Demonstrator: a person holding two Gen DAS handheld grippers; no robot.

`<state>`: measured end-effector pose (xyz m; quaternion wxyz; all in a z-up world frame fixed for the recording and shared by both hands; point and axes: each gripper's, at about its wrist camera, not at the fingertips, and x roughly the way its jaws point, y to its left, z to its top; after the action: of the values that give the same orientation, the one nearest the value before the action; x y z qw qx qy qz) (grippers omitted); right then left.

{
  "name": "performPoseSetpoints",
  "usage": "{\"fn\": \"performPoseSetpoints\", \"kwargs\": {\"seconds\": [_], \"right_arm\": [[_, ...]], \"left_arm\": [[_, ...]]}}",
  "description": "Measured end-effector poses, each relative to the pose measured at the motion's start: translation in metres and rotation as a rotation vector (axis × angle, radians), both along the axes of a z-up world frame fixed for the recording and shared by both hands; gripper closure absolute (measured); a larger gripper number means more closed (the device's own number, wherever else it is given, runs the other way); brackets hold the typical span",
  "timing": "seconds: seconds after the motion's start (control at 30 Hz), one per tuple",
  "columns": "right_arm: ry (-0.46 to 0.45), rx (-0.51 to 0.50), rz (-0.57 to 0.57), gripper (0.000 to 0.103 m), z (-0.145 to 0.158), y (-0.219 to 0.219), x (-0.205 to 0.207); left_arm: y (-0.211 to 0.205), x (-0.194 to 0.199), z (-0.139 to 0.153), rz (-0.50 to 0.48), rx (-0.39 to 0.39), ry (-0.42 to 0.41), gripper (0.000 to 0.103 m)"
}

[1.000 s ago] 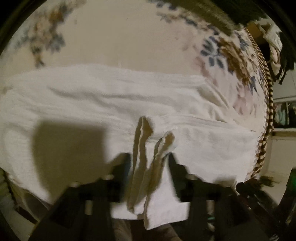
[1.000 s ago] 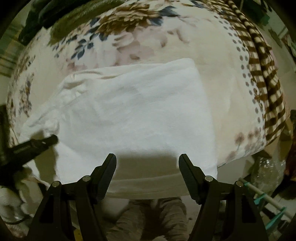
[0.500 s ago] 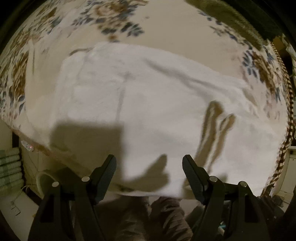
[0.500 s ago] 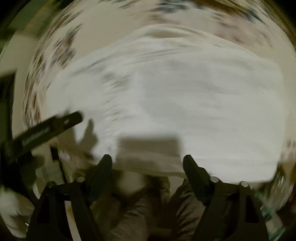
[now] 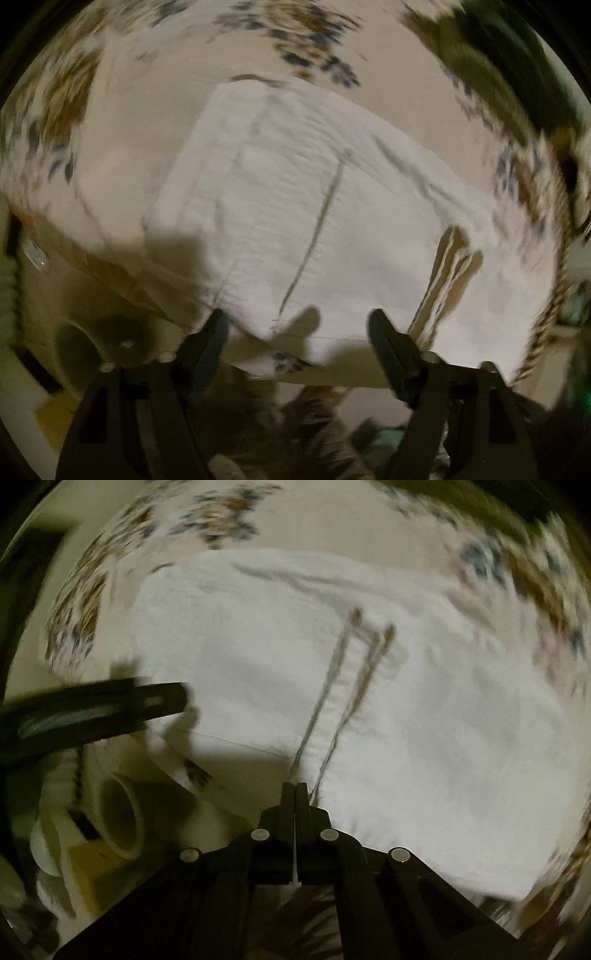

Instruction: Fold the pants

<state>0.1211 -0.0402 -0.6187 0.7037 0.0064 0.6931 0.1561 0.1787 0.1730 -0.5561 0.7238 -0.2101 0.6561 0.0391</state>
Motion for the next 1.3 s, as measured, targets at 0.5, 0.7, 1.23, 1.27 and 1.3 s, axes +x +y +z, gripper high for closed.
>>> {"fn": "performPoseSetpoints", "kwargs": {"seconds": [0.5,0.7,1.23,1.27,1.3], "right_arm": [[0.067,-0.049,-0.192,0.025,-0.006,-0.056,0.044],[0.117,-0.052,-0.211,0.025,-0.021,-0.052,0.048],[0.153,-0.089,-0.193,0.025,-0.031,-0.052,0.043],[0.152,-0.091,-0.191,0.025,-0.032,-0.052,0.041],[0.142,-0.094,-0.192,0.025,-0.030,-0.053,0.042]], "left_arm": [[0.085,-0.037,-0.056,0.677,-0.388,-0.261,0.041],[0.092,-0.023,-0.070,0.663,-0.339,-0.259,0.043],[0.077,-0.029,-0.014,0.526,-0.158,-0.217,0.088],[0.076,-0.027,-0.012,0.530,-0.160,-0.223,0.089],[0.074,-0.025,-0.007,0.523,-0.165,-0.241,0.089]]}}
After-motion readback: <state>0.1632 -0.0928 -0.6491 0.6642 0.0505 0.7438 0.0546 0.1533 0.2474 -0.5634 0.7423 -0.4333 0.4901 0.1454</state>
